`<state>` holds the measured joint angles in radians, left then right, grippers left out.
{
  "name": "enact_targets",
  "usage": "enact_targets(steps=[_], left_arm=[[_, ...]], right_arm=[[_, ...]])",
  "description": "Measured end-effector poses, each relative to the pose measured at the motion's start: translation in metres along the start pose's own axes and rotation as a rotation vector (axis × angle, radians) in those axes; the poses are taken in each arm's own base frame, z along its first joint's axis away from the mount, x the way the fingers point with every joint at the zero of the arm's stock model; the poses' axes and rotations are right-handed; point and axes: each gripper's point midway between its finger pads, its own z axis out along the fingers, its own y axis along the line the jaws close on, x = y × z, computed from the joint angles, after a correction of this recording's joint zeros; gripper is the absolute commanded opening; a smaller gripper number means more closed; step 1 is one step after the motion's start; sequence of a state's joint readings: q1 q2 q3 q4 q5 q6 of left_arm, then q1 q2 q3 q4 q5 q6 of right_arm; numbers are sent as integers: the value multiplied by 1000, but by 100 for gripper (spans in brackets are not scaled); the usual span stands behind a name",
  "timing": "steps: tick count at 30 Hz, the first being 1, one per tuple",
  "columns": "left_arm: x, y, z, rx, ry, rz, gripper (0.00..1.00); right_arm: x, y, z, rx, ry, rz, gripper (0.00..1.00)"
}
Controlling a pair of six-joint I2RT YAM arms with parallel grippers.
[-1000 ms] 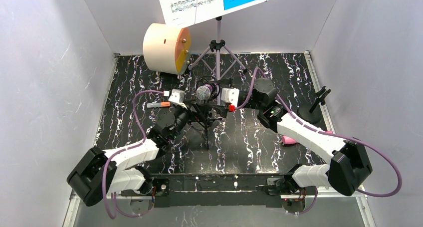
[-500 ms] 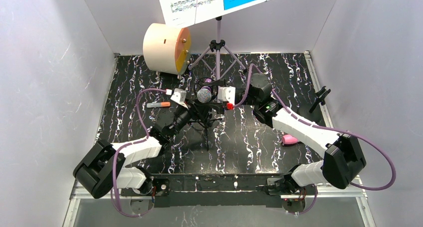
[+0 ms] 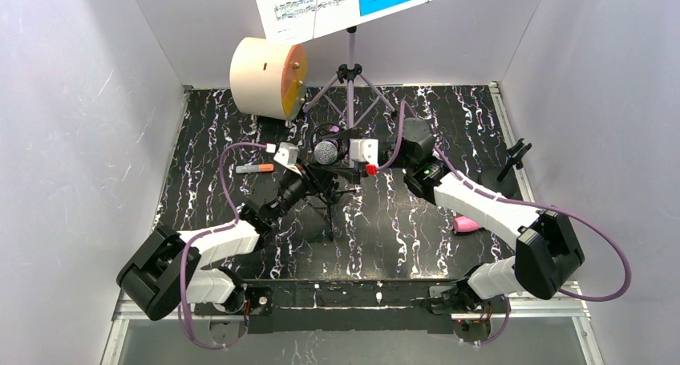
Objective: Pack up the instrument practice props
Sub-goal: Remove the microphone from the microphone stand.
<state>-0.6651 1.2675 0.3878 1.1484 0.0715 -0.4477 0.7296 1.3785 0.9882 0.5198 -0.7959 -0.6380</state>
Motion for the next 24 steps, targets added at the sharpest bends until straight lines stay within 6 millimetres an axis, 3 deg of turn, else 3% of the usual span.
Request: enact_targets(steps=[3, 6, 13, 24], left_arm=[[0, 0, 0, -4, 2, 0, 10], [0, 1, -1, -6, 4, -1, 2], [0, 5, -3, -54, 13, -11, 0], [-2, 12, -7, -186, 50, -27, 0]], right_arm=[[7, 3, 2, -9, 7, 16, 67], [7, 3, 4, -12, 1, 14, 53], [0, -1, 5, -12, -15, 28, 4], [-5, -1, 5, -32, -31, 40, 1]])
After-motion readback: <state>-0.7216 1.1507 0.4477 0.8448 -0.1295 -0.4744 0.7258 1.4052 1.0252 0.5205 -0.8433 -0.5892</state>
